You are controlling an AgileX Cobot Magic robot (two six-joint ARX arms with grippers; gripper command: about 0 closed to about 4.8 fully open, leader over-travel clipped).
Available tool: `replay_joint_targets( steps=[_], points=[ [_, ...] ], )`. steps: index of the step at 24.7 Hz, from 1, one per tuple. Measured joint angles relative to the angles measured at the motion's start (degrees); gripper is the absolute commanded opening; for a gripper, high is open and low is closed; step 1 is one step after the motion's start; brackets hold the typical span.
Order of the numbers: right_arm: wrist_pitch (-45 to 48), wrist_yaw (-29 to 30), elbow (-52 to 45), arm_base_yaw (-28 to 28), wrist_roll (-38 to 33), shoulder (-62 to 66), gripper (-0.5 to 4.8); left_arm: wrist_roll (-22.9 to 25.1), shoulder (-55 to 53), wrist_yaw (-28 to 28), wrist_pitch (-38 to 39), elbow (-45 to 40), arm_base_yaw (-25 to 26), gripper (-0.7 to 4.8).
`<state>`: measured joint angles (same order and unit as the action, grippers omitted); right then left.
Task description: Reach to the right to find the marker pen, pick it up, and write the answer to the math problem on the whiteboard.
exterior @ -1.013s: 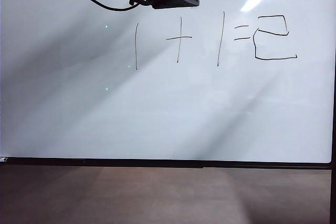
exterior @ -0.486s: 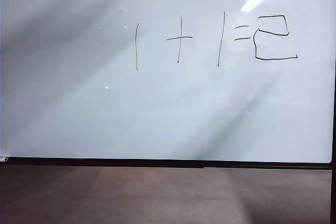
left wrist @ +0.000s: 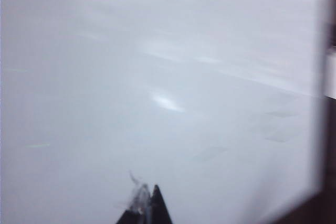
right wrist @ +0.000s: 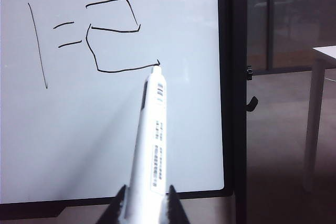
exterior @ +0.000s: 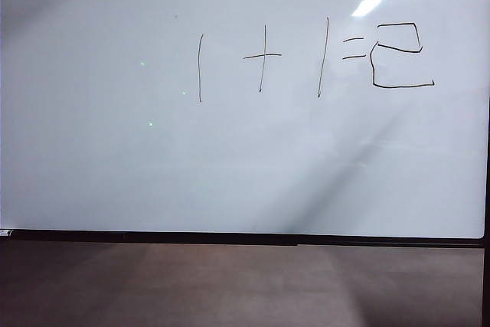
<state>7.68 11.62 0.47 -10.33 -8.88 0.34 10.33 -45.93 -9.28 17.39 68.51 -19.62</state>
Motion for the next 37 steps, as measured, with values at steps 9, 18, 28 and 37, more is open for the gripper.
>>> replay_joint_targets(
  steps=[9, 18, 28, 37],
  points=[
    [0.2, 0.0, 0.0, 0.0, 0.0, 0.0, -0.01, 2.5, 12.8, 7.1, -9.9, -22.5, 18.3, -0.05],
    [0.2, 0.0, 0.0, 0.0, 0.0, 0.0, -0.01, -4.7, 22.6, 4.6, -14.2, -43.6, 23.4, -0.05],
    [0.2, 0.0, 0.0, 0.0, 0.0, 0.0, -0.01, -18.1, 42.2, 4.6, -26.7, -66.3, 23.5, -0.04],
    [0.2, 0.0, 0.0, 0.0, 0.0, -0.2, -0.01, -15.9, 45.8, 4.6, -21.5, -68.1, 23.5, -0.04]
  ],
)
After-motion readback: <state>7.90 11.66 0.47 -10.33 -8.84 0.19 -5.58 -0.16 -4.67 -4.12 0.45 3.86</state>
